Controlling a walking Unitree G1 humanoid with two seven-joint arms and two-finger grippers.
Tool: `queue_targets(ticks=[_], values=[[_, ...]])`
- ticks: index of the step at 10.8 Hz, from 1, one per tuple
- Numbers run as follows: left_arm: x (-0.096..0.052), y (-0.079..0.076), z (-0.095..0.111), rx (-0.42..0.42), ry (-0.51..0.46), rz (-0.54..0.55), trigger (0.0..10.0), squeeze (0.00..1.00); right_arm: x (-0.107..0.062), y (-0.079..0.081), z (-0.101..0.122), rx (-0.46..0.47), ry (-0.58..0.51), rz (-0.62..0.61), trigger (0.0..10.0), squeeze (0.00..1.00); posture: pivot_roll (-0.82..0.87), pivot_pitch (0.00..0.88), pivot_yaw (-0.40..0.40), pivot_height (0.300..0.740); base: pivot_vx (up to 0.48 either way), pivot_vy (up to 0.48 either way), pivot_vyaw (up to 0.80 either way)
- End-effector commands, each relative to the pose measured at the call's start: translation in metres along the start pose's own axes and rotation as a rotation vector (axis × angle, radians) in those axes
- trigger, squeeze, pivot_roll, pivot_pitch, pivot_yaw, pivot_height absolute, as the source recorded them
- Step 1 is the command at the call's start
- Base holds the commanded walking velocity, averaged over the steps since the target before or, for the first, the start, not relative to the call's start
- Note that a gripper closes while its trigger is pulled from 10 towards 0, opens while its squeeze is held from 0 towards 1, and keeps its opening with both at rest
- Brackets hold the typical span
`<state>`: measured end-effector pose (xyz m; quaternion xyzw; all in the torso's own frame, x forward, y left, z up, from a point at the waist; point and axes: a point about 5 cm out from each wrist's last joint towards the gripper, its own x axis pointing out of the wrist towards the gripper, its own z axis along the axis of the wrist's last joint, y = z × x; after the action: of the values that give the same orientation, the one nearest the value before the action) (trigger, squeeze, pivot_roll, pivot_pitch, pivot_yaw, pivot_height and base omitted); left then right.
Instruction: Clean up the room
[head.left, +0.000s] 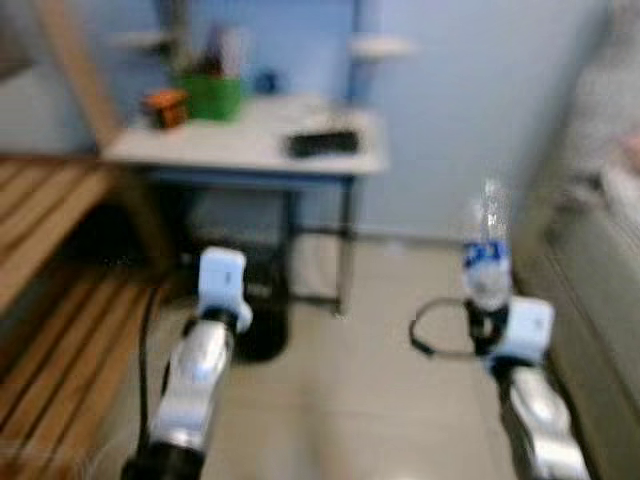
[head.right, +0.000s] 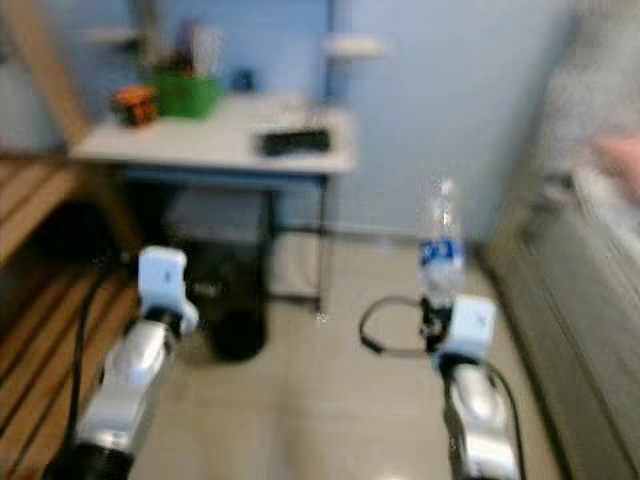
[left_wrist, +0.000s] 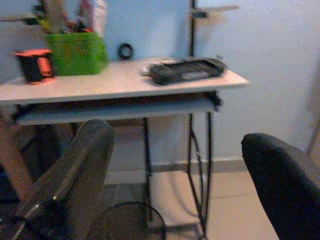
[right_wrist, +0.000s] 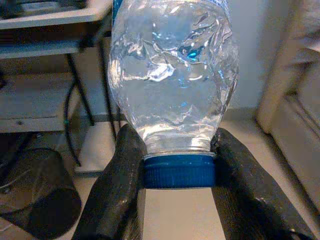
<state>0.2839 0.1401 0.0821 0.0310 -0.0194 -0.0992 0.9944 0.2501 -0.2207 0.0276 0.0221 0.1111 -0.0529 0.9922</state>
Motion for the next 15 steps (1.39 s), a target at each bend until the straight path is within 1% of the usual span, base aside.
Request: queue_targets(ticks=[1,2,3,4,5,6,7,8,10,15], values=[[-0.002,-0.013,0.005,0.047,-0.027,-0.099,10.0,0.00,0.007,0.009,0.011,0.012,-0.052,0.027,10.0,0.00,-0.01,0.000,-0.010,0.740,0.000,0.000,0.00],[-0.003,-0.019,0.005,0.050,-0.037,-0.120,10.0,0.00,0.007,0.009,0.010,0.012,-0.050,0.029,10.0,0.00,-0.01,0.000,-0.011,0.740,0.000,0.000,0.00],[0.002,-0.027,0.003,0.051,-0.013,-0.136,10.0,0.00,0.007,0.010,0.010,0.010,-0.048,0.033,10.0,0.00,-0.01,0.000,-0.015,0.740,0.000,0.000,0.00],[0.007,-0.032,0.006,0.045,-0.008,-0.165,10.0,0.00,0.008,0.011,0.011,0.009,-0.051,0.040,10.0,0.00,-0.01,0.000,-0.015,0.740,0.000,0.000,0.00],[0.021,-0.031,0.016,-0.015,-0.014,-0.143,10.0,0.00,0.010,0.014,0.014,0.008,-0.058,0.047,10.0,0.00,-0.02,0.000,-0.013,0.740,0.446,0.000,0.00],[0.030,-0.028,0.023,-0.024,-0.014,-0.122,10.0,0.00,0.011,0.015,0.016,0.007,-0.066,0.047,10.0,0.00,-0.03,0.000,-0.005,0.740,0.450,0.000,0.00],[0.032,-0.029,0.026,-0.008,-0.021,-0.128,10.0,0.00,0.011,0.015,0.016,0.008,-0.070,0.044,10.0,0.00,-0.04,0.000,0.002,0.740,0.450,0.000,0.00],[0.035,-0.028,0.024,-0.001,-0.001,-0.118,10.0,0.00,0.011,0.013,0.016,0.011,-0.071,0.038,10.0,0.00,-0.04,0.000,0.007,0.740,0.469,0.000,0.00],[0.036,-0.028,0.022,0.005,0.022,-0.126,10.0,0.00,0.009,0.013,0.015,0.015,-0.071,0.031,10.0,0.00,-0.05,0.000,0.014,0.740,0.469,0.000,0.00],[0.037,-0.028,0.019,0.012,0.036,-0.136,10.0,0.00,0.008,0.016,0.014,0.017,-0.067,0.040,10.0,0.00,-0.04,0.000,0.013,0.740,0.471,0.000,0.00]])
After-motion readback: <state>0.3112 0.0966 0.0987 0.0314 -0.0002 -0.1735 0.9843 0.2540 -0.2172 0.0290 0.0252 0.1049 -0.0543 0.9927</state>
